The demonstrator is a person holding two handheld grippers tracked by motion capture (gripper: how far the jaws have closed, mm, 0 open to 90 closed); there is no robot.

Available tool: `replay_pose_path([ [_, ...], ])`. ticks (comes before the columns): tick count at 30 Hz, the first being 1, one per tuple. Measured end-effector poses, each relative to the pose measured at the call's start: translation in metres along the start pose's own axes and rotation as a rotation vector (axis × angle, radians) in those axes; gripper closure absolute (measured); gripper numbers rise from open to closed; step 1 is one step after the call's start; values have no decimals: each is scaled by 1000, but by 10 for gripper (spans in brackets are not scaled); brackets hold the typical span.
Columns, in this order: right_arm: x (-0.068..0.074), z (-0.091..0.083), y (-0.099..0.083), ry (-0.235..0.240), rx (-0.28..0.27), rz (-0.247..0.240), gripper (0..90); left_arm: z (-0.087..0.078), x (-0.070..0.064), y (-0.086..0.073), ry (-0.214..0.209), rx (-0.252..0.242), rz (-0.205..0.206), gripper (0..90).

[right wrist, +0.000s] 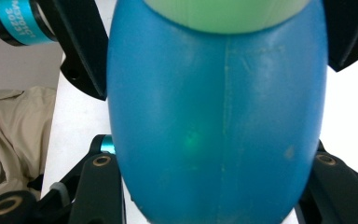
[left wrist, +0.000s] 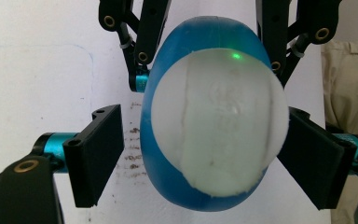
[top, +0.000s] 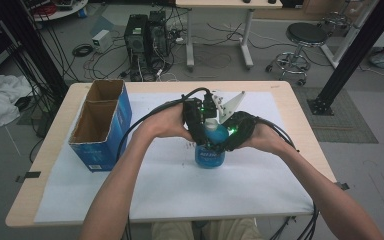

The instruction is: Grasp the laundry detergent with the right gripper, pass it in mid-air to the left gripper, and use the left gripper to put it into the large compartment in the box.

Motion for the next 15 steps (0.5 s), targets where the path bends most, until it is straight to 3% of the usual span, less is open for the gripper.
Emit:
replay_pose_path([
  [15, 0, 5, 0, 4, 14, 6, 467, 4, -1, 1, -23, -5, -9, 247],
])
Point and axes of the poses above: each handheld gripper's, and its own axes: z roughly forward along the jaws, y roughly out of its top, x roughly to its left, the point moved 4 cm from there along z, roughly forward along the jaws, and after that the axes turned 4 degrees about z, right-handed, at the moved point
